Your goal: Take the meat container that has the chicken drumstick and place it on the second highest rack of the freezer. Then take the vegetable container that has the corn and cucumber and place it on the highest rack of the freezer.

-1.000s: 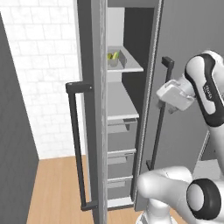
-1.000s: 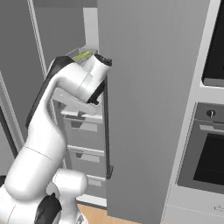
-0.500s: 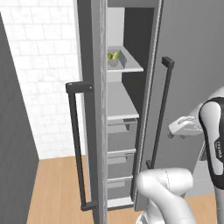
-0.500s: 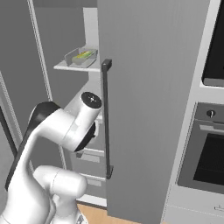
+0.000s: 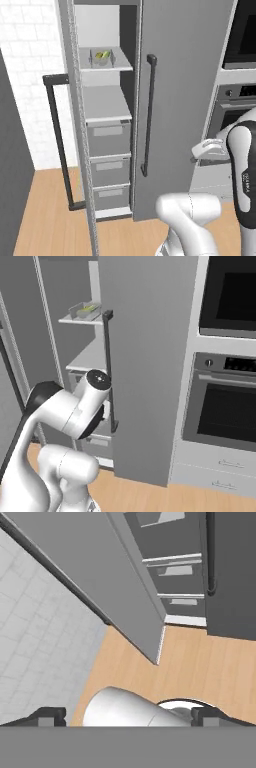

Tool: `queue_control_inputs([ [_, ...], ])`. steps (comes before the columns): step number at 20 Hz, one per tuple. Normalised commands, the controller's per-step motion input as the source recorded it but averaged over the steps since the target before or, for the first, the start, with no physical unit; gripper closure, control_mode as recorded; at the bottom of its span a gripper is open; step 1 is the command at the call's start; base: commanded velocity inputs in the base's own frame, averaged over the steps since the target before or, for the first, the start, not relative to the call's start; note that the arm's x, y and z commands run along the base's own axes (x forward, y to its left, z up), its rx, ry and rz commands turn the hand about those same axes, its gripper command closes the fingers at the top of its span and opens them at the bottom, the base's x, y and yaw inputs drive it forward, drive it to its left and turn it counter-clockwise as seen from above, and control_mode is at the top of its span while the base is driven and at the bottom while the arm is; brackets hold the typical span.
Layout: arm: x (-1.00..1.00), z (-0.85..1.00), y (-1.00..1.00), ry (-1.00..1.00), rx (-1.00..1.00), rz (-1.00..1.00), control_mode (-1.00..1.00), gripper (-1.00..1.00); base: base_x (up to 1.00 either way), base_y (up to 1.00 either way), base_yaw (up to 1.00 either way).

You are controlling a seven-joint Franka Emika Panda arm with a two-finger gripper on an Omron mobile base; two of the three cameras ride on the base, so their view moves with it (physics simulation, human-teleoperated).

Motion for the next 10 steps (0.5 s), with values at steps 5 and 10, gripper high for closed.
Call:
queue_control_inputs([
  [5,0.0,0.0,0.0,0.0,0.0,0.0,1.0,-1.0,-0.3,-0.99,-0.12],
  [10,0.0,0.0,0.0,0.0,0.0,0.0,1.0,-1.0,0.29,-0.11,-0.8],
])
